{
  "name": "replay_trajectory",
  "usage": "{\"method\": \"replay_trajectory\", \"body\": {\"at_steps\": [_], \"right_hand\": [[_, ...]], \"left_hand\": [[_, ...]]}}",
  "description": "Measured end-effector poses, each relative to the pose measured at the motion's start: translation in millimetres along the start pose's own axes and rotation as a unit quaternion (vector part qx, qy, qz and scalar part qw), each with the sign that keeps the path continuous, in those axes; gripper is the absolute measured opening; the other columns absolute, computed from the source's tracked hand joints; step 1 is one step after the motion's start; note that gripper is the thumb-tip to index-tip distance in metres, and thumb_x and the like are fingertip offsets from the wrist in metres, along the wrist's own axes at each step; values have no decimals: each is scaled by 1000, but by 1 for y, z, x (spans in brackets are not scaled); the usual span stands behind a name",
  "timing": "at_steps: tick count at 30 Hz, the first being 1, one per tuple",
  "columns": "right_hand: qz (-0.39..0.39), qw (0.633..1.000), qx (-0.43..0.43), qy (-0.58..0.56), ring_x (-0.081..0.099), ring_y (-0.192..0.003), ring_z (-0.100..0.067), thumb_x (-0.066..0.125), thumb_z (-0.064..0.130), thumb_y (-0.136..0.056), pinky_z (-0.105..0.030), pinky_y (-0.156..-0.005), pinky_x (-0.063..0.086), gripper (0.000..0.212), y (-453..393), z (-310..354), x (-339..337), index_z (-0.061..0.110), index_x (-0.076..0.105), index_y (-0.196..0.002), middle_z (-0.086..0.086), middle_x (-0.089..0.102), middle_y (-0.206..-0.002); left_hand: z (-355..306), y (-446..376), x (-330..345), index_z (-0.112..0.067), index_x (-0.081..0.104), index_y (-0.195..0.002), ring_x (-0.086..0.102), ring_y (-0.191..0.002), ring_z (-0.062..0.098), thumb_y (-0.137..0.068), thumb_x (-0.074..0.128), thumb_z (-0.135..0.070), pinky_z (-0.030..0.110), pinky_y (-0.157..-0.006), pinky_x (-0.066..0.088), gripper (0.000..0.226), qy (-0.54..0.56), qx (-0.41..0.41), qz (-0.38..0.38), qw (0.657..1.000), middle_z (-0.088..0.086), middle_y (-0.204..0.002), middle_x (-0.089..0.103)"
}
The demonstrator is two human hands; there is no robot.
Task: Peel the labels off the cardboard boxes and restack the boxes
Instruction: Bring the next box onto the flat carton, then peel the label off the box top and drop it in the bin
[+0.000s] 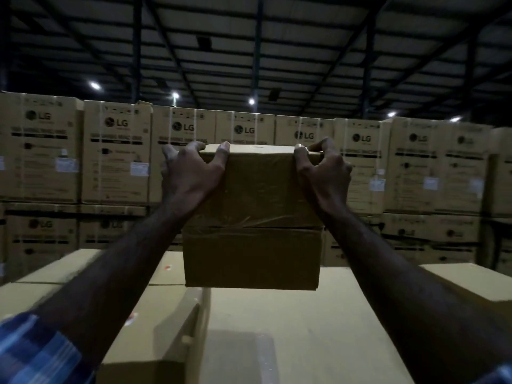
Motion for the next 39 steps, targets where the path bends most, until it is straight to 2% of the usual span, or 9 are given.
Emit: {"method": "replay_trajectory", "body": {"at_steps": [7,12,16,21,25,28,33,37,39], "right_hand": [[3,998,41,55,62,-83,-23,53,51,-87,-49,-72,56,27,-11,-108,-127,24,54,-92,-3,64,-91],[32,994,75,71,62,-83,-21,55,43,-91,-42,-69,58,18,-2,-172,-167,25,53,-96,-2,61,-92],[45,989,111,82,60,-83,-19,52,39,-93,-45,-70,57,14,22,-224,-181,25,53,-97,-1,60,-91],[59,983,141,100,59,-88,-19,54,31,-95,-37,-72,54,22,63,-273,-187,17,59,-111,0,60,-98],[68,976,169,119,62,-81,-20,54,30,-94,-39,-67,56,14,95,-312,-185,22,58,-104,-1,64,-92],[64,971,183,138,62,-79,-19,55,29,-93,-41,-67,57,8,108,-329,-186,23,57,-98,1,63,-88],[64,967,199,142,62,-83,-17,53,36,-90,-46,-70,58,20,126,-346,-193,20,61,-100,2,64,-93],[68,970,197,125,58,-87,-15,60,20,-92,-45,-77,57,11,134,-354,-196,15,63,-102,6,58,-95],[74,969,205,116,58,-87,-15,57,26,-92,-44,-77,57,15,140,-360,-198,16,63,-102,8,57,-94]], "left_hand": [[-91,87,112,-19,55,-133,46,-119,36,-84,50,-69,37,-81,42,70,39,-19,57,997,19,-137,39],[-107,138,174,-20,56,-133,49,-117,36,-82,49,-71,41,-86,47,72,59,-45,100,992,21,-135,43],[-110,171,210,-21,57,-132,50,-115,37,-83,51,-70,42,-89,48,69,39,-52,134,989,20,-135,43],[-87,217,249,-23,55,-134,49,-114,36,-83,51,-69,45,-85,53,69,20,-69,179,981,15,-134,39],[-67,246,275,-24,55,-134,49,-114,33,-84,51,-66,38,-85,47,66,17,-90,208,974,14,-130,42],[-57,260,291,-23,55,-134,50,-113,31,-83,50,-68,37,-86,46,68,15,-91,227,969,12,-125,43],[-48,284,301,-24,54,-135,49,-114,31,-82,51,-68,39,-87,49,68,19,-103,234,967,10,-123,41],[-46,300,306,-22,56,-134,49,-114,29,-82,54,-65,39,-85,50,68,15,-102,223,969,10,-123,40],[-44,310,309,-22,57,-133,48,-115,30,-82,54,-65,40,-85,51,67,7,-115,226,967,9,-124,39]]}}
Point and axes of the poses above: each hand's wrist, its own y-axis away from the middle knuckle, its own x-axis out of the palm, z = x × y, the point moved 9 cm from there along -y, towards the middle knuckle
